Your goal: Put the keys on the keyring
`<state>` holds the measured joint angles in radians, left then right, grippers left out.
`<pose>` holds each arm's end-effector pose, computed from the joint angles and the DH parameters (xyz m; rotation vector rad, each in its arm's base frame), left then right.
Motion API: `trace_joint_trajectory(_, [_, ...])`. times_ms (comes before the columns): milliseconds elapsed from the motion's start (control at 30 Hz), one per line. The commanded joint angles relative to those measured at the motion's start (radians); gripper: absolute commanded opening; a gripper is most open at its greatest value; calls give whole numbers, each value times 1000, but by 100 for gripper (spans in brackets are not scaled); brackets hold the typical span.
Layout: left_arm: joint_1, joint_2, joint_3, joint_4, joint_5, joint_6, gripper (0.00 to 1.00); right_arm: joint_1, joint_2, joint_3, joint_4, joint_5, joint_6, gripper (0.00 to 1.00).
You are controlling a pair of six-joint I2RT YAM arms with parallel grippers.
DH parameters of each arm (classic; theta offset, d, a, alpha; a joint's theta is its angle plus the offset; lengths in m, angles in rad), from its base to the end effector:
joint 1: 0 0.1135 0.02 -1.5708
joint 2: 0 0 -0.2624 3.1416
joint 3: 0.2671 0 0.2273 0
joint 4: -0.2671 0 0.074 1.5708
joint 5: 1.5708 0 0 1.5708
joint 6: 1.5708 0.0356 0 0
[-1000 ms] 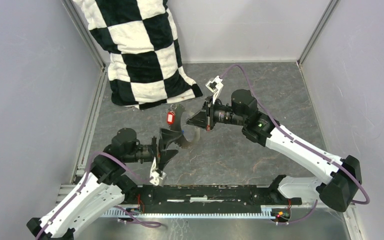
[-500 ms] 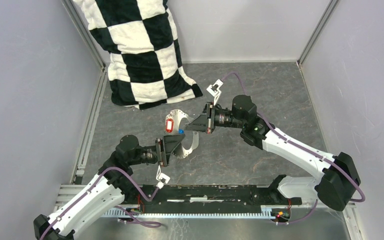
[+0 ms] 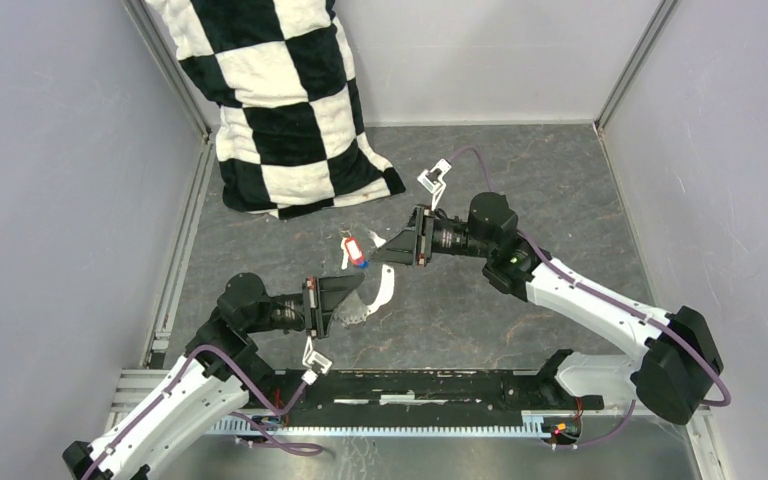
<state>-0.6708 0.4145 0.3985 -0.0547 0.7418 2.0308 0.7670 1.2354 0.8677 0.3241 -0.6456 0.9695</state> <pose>0.0634 -0.0810 0.2686 1.6273 -0.2088 0.4372 0.1739 0.1973 0.3340 -0.4059 1.9171 1.7669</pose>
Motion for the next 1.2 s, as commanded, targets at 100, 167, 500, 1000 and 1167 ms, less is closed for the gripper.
trace_joint_trajectory(100, [2, 29, 210, -314, 69, -192, 2, -42, -87, 7, -31, -2, -129, 56])
trace_joint_trajectory(167, [2, 54, 250, -356, 70, -296, 2, -58, -101, 38, -127, -5, -228, 64])
trace_joint_trajectory(500, [2, 317, 544, -449, 136, -1325, 2, -60, -299, 165, -416, 133, -944, 98])
trace_joint_trajectory(1000, [2, 297, 478, -166, 89, -1823, 2, -28, -351, 105, -278, -207, -1129, 97])
trace_joint_trajectory(1167, [2, 312, 477, -88, 109, -1950, 2, 26, -304, 127, -276, -219, -1197, 88])
